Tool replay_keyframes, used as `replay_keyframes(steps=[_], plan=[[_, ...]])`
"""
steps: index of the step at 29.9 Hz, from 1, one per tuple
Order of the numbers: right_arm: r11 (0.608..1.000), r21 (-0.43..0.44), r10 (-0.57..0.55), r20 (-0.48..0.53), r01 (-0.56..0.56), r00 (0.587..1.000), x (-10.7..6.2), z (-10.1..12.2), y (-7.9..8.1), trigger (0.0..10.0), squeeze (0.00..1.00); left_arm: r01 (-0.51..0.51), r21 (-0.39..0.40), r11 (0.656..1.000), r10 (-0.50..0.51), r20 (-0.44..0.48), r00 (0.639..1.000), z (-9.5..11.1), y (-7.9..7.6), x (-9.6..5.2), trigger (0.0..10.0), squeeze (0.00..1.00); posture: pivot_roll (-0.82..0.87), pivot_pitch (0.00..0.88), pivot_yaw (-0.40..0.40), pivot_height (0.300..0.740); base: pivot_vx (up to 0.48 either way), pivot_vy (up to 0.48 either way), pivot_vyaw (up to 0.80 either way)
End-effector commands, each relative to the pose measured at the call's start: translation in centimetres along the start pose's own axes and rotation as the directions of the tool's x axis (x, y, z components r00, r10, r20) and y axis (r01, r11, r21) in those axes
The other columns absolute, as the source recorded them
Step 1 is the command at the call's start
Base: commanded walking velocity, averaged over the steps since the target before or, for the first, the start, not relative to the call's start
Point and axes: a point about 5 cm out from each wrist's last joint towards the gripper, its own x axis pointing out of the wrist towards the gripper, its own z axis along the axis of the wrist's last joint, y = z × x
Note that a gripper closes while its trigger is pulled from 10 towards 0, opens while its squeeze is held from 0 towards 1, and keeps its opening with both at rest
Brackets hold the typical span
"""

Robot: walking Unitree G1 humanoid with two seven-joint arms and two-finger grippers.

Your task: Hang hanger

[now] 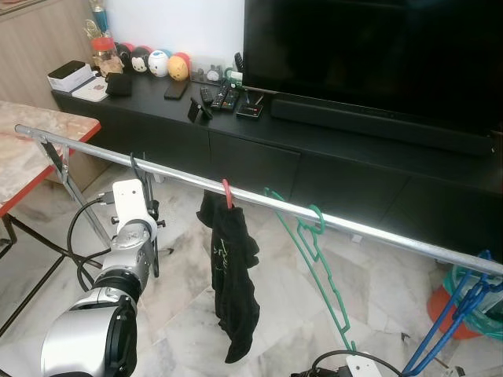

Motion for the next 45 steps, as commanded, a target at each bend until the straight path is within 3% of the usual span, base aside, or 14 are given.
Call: replay_keyframes(steps=[1,7,8,9,23,45], plan=[[1.000,0.003,-0.002,0.013,0.002,1.000,0.0,0.1,0.0,10.0,0.00,0.019,0.030,0.999,-0.020,0.036,0.999,0.6,-0.1,0.0,10.0,1.00,-0.09,0.000,-0.041,0.740,0.000,0.000,0.00],[1.000,0.003,0.000,0.013,0.000,1.000,0.0,0.1,0.0,10.0,0.00,0.032,0.067,0.997,-0.035,0.035,0.999,0.1,0.1,-0.2,10.0,1.00,-0.09,0.000,-0.041,0.740,0.000,0.000,0.00],[1.000,0.004,0.000,0.012,0.000,1.000,0.0,0.1,0.1,10.0,0.00,0.033,0.083,0.996,-0.036,0.035,0.999,0.0,0.1,-0.2,10.0,0.21,-0.09,0.000,-0.040,0.740,0.000,0.000,0.00],[1.000,0.005,0.001,0.013,-0.001,1.000,0.0,0.1,0.1,10.0,0.00,0.028,0.107,0.994,-0.033,0.042,0.999,-0.1,0.2,-0.3,10.0,0.00,-0.09,0.000,-0.039,0.740,0.000,0.000,0.00],[1.000,0.010,0.002,0.012,-0.002,1.000,0.0,0.1,0.1,10.0,0.00,0.032,0.121,0.992,-0.043,0.093,0.995,-0.7,0.2,-0.9,10.0,0.00,-0.08,0.000,-0.037,0.740,0.000,0.000,0.00],[1.000,0.012,0.003,0.011,-0.003,1.000,0.0,0.1,0.2,10.0,0.00,0.036,0.129,0.991,-0.050,0.111,0.993,-0.4,0.0,-1.0,10.0,0.00,-0.08,0.000,-0.035,0.740,0.000,0.296,0.00]])
